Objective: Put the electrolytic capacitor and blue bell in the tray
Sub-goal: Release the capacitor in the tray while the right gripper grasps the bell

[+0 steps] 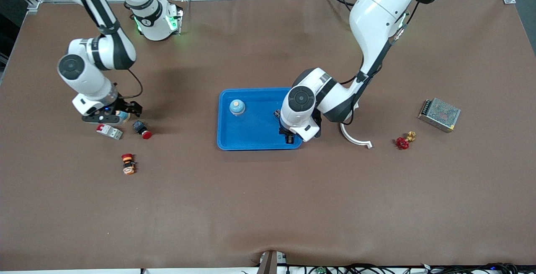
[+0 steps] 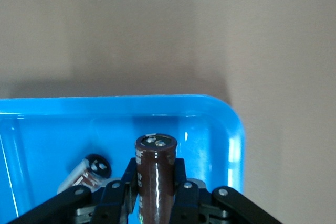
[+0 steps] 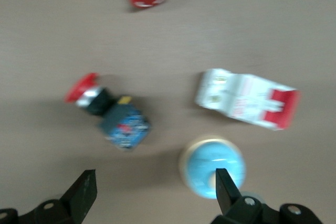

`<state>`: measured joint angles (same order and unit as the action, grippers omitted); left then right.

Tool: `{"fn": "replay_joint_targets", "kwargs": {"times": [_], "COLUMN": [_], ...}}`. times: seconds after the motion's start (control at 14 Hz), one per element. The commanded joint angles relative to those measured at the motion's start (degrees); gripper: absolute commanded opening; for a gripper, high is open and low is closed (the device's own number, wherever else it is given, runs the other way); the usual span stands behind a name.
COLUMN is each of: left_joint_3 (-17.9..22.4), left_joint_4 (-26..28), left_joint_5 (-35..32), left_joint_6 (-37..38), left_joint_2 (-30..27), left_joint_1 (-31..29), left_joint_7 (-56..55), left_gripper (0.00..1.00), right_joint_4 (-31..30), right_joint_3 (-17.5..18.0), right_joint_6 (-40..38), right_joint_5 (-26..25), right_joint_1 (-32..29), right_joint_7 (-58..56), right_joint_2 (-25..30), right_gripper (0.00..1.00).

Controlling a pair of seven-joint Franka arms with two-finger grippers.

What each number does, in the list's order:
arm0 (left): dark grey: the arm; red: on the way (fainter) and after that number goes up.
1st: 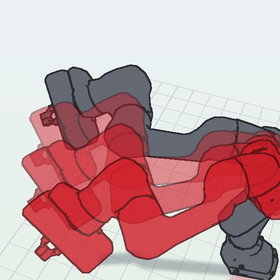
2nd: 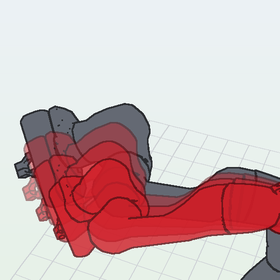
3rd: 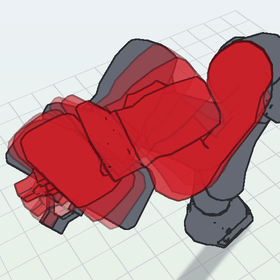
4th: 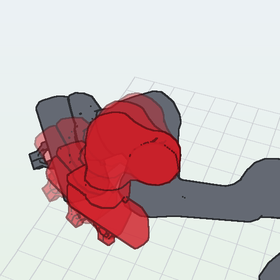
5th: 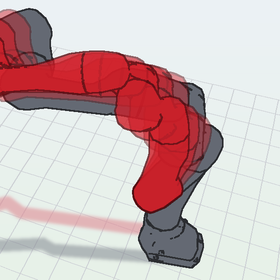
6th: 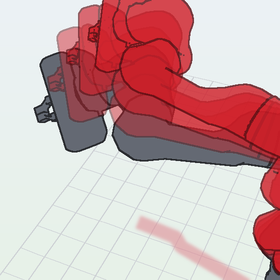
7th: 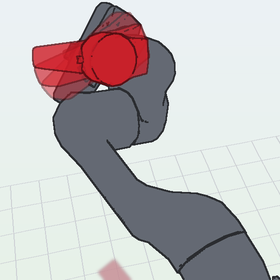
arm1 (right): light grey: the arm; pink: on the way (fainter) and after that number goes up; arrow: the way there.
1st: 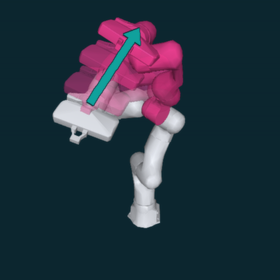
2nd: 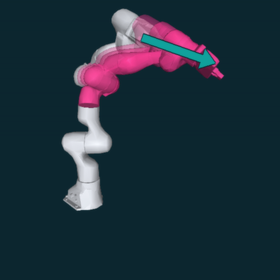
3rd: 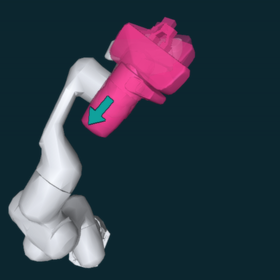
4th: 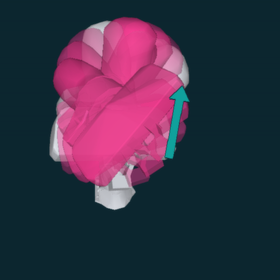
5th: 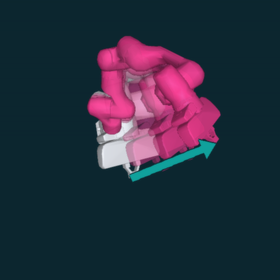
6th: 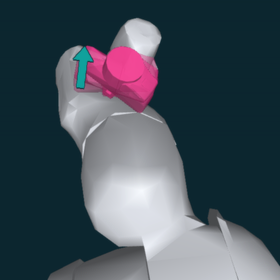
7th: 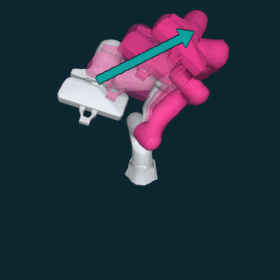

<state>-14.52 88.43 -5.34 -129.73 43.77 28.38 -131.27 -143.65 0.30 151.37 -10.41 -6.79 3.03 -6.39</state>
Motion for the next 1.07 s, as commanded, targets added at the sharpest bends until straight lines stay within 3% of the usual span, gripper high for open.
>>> {"fn": "replay_joint_targets", "kwargs": {"times": [0.0,0.07,0.14,0.29,0.36,0.43,0.71,1.0], "left_joint_3": [0.45,0.45,0.45,0.45,0.45,0.63,0.98,0.81], "left_joint_4": [-1.86,-1.86,-1.86,-1.95,-2.04,-2.65,-6.86,-7.93], "left_joint_5": [-0.02,-0.19,-0.37,-0.37,-0.46,-0.63,-1.43,-0.64], "left_joint_6": [0.53,0.53,0.53,0.53,0.53,0.53,4.55,11.15], "left_joint_2": [1.58,2.02,2.11,2.2,2.2,1.94,-1.48,-7.28], "left_joint_1": [1.33,1.5,1.42,1.42,1.5,1.5,0.1,-4.28], "left_joint_7": [-1.44,-1.01,-0.48,-0.47,-0.39,-0.39,3.46,17.59], "left_gripper": [0.0,0.0,0.12,0.6,0.96,1.0,1.0,1.0], "right_joint_4": [-1.37,-1.37,-1.46,-1.98,-2.68,-3.38,-4.71,-4.88], "right_joint_3": [1.19,1.19,1.19,1.28,1.37,1.37,1.45,1.45], "right_joint_6": [3.38,5.31,6.99,9.98,11.56,12.71,13.15,13.68], "right_joint_5": [-1.1,-1.1,-1.1,-0.93,-0.84,-0.58,-0.49,-0.49], "right_joint_1": [-5.94,-7.78,-8.93,-10.51,-10.78,-10.78,-9.29,-8.41], "right_joint_7": [-5.65,-7.06,-7.42,-7.07,-6.46,-5.41,1.28,3.39], "right_joint_2": [0.6,-0.54,-1.77,-3.62,-3.97,-4.06,-3.98,-5.11], "right_gripper": [1.0,1.0,1.0,1.0,1.0,1.0,1.0,1.0]}}
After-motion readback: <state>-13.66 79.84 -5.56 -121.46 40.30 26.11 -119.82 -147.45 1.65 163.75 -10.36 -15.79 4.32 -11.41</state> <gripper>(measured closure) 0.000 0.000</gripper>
